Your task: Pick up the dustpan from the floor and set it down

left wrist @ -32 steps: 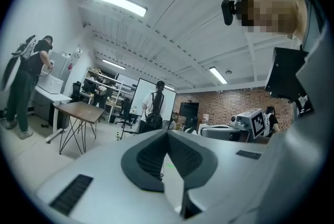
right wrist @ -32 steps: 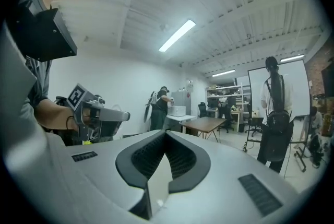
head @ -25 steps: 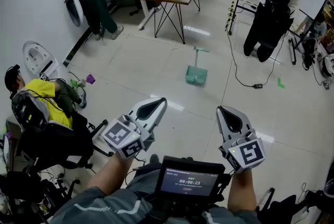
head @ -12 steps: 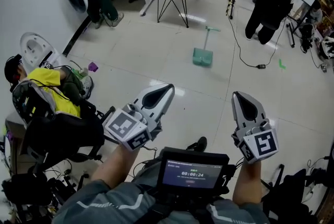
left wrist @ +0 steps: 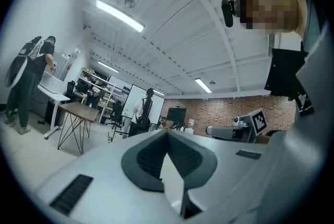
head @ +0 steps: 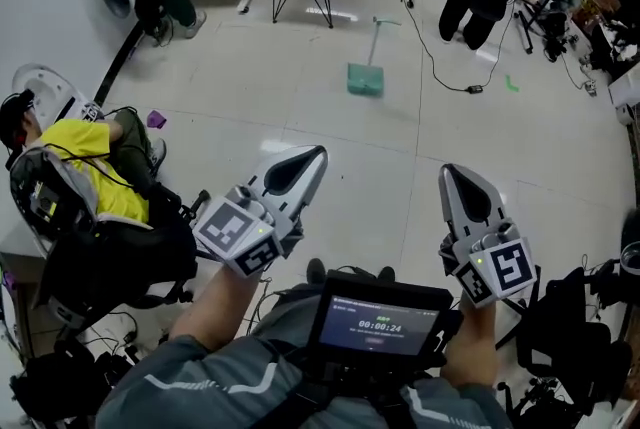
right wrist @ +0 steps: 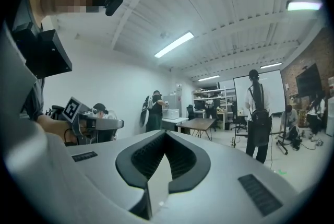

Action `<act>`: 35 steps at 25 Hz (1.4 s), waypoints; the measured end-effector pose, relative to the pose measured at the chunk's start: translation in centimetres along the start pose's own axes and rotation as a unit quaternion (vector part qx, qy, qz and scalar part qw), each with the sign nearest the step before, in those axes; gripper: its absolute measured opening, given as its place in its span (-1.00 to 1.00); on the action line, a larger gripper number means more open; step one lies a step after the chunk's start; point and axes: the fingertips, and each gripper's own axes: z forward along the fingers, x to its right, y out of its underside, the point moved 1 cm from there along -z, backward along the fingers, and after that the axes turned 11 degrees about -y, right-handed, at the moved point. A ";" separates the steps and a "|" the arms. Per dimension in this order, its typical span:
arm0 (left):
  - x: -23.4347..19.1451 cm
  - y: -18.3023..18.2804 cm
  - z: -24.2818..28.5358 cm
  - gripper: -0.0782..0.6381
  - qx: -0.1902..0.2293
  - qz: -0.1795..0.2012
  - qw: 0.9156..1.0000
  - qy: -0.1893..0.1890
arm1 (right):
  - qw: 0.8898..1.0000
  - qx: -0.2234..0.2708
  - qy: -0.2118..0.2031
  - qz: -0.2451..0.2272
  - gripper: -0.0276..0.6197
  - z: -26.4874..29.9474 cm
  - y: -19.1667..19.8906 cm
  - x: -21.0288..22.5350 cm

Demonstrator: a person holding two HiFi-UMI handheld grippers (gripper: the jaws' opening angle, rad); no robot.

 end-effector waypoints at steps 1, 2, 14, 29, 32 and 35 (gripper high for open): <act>0.9 0.0 -0.4 -0.73 0.004 0.000 1.000 0.007 | 1.000 0.001 0.002 -0.004 -0.87 -0.9 -0.3 -0.5; 1.6 0.1 -0.6 -0.73 0.005 0.000 1.000 0.012 | 1.000 0.000 0.004 -0.007 -0.87 -1.7 -0.5 -0.8; 11.3 1.0 0.4 -0.73 0.010 0.024 0.999 0.025 | 1.000 0.009 -0.007 -0.004 -0.87 -10.3 -0.6 0.4; 18.3 1.2 2.4 -0.73 0.013 0.048 0.999 -0.007 | 0.999 0.015 -0.039 -0.017 -0.86 -15.7 -1.8 4.4; 18.2 0.8 2.6 -0.73 0.012 0.049 0.999 -0.005 | 0.999 0.014 -0.038 -0.020 -0.86 -15.4 -2.1 4.5; 17.9 1.2 2.6 -0.73 0.014 0.046 0.999 -0.003 | 0.999 0.015 -0.038 -0.022 -0.86 -15.1 -1.7 4.3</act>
